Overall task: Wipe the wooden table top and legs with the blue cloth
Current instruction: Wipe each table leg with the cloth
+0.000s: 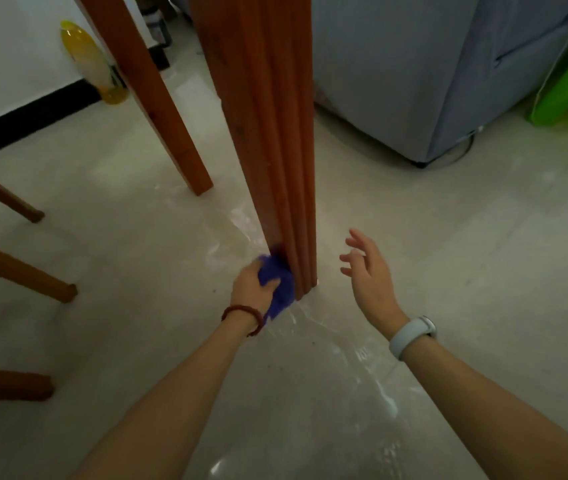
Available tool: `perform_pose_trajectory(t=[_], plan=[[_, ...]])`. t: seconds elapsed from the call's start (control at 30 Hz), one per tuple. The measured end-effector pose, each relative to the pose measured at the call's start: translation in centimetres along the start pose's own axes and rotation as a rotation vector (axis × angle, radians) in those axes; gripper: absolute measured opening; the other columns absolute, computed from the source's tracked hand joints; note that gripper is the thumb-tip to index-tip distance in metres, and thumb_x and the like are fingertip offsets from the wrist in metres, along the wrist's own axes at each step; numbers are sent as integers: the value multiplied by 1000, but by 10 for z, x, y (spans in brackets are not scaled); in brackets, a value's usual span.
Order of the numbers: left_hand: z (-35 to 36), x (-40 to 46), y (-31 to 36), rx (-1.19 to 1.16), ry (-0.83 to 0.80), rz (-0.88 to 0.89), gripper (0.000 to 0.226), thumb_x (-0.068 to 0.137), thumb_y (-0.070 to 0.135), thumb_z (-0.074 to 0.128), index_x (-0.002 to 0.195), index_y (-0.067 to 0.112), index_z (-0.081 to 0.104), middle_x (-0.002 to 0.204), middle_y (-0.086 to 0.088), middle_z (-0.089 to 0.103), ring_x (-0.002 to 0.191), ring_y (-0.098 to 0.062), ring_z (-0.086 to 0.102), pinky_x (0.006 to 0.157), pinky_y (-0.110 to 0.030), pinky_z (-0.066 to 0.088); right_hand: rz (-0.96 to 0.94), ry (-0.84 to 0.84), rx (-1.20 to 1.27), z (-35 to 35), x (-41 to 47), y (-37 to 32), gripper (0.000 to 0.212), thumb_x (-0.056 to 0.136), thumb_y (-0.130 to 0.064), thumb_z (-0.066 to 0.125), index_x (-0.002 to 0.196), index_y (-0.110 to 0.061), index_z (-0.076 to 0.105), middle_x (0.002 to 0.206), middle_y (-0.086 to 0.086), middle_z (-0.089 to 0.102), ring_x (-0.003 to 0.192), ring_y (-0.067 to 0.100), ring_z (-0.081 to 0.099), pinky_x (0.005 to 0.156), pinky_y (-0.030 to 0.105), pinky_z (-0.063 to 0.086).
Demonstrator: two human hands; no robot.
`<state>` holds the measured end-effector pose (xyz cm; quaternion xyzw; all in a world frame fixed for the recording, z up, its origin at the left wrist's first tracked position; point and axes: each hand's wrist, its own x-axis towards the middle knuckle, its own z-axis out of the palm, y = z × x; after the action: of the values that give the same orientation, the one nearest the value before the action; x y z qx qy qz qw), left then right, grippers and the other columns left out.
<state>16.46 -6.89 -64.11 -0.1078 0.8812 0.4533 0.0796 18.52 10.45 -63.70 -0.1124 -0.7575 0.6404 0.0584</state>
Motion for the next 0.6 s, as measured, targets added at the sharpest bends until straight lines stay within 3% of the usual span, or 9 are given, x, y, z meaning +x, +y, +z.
perform_pose_trajectory(t=[0.07, 0.17, 0.23, 0.3, 0.4, 0.5, 0.6], plan=[[3, -3, -25, 62, -251, -62, 27, 85, 5, 56, 112, 8, 53, 110, -16, 59, 107, -30, 55, 82, -27, 41, 68, -55, -28, 0, -5, 18, 33, 96, -12, 38, 127, -18, 47, 116, 2, 54, 106, 21, 55, 94, 40, 47], [9, -10, -25, -30, -514, -99, 27, 83, -1, 59, 106, 11, 51, 104, -14, 58, 94, -25, 56, 78, -27, 46, 158, -289, -59, -1, -16, 40, 35, 94, -14, 46, 130, -18, 45, 119, 0, 53, 114, 15, 51, 89, 21, 41], [17, -14, -14, -260, -544, -182, 29, 82, -3, 59, 103, 13, 47, 101, -10, 57, 91, -24, 56, 79, -31, 50, 180, -464, -36, 2, -26, 48, 48, 91, -21, 53, 137, -20, 37, 129, -4, 47, 117, 8, 44, 91, 14, 37], [26, -18, -5, -490, -505, -280, 30, 82, -6, 55, 105, 10, 46, 101, -10, 57, 90, -23, 57, 77, -31, 51, 170, -500, 26, 7, -33, 53, 59, 86, -21, 61, 138, -18, 33, 129, -6, 45, 116, 6, 45, 88, 6, 39], [26, -20, 4, -669, -582, -446, 43, 76, 4, 60, 117, 11, 49, 108, -10, 58, 97, -23, 57, 78, -32, 50, 180, -384, 44, 4, -26, 53, 56, 84, -10, 64, 131, -16, 36, 113, -2, 52, 97, 7, 54, 79, 6, 42], [4, -16, 15, -321, -645, -375, 29, 90, 24, 53, 118, 21, 50, 119, -5, 57, 103, -21, 57, 79, -35, 49, 143, -132, 94, -12, -7, 39, 46, 79, -9, 68, 114, -20, 39, 89, -6, 56, 78, 7, 56, 73, 21, 47], [-14, -12, 18, -190, -214, -223, 16, 90, 32, 50, 100, 20, 47, 117, -11, 55, 88, -14, 57, 73, -28, 49, -34, 176, 144, -27, 22, -2, 36, 84, -6, 63, 108, -22, 41, 92, -16, 53, 82, -4, 57, 79, 19, 48]])
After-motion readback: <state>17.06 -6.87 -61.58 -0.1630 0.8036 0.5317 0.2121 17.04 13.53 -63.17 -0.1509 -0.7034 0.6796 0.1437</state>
